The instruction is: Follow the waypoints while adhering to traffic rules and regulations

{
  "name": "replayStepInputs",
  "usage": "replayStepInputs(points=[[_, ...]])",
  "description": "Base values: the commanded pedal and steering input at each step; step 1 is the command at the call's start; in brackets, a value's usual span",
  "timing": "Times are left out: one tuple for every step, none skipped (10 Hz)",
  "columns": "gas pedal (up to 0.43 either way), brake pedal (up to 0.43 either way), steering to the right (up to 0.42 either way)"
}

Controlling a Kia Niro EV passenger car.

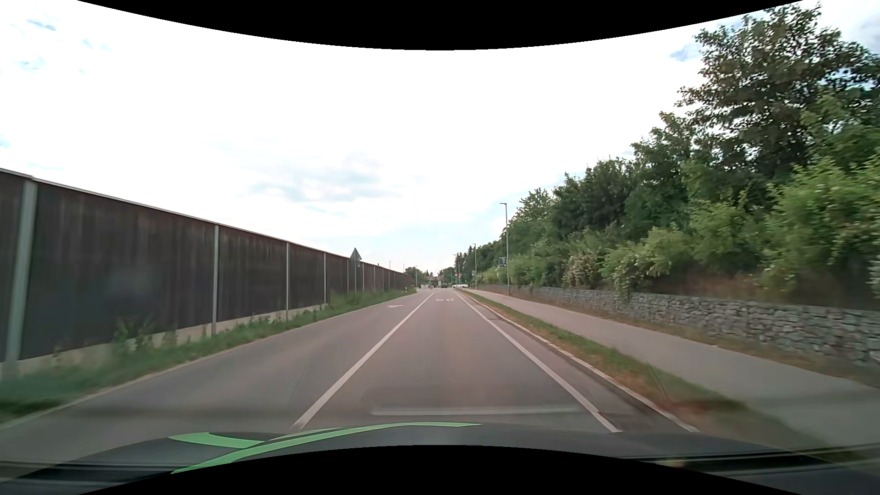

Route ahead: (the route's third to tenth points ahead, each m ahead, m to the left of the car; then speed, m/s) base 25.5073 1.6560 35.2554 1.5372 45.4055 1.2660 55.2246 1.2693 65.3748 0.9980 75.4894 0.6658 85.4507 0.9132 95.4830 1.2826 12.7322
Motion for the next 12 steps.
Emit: replayStepInputs(points=[[0.000, 0.000, 0.005], [0.000, 0.000, 0.005], [0.000, 0.000, 0.005], [0.000, 0.000, 0.005], [0.000, 0.000, 0.004], [0.000, 0.000, 0.005], [0.000, 0.006, 0.004], [0.000, 0.030, 0.004], [0.000, 0.049, 0.004], [0.000, 0.055, 0.003], [0.000, 0.067, 0.002], [0.000, 0.079, 0.001]])
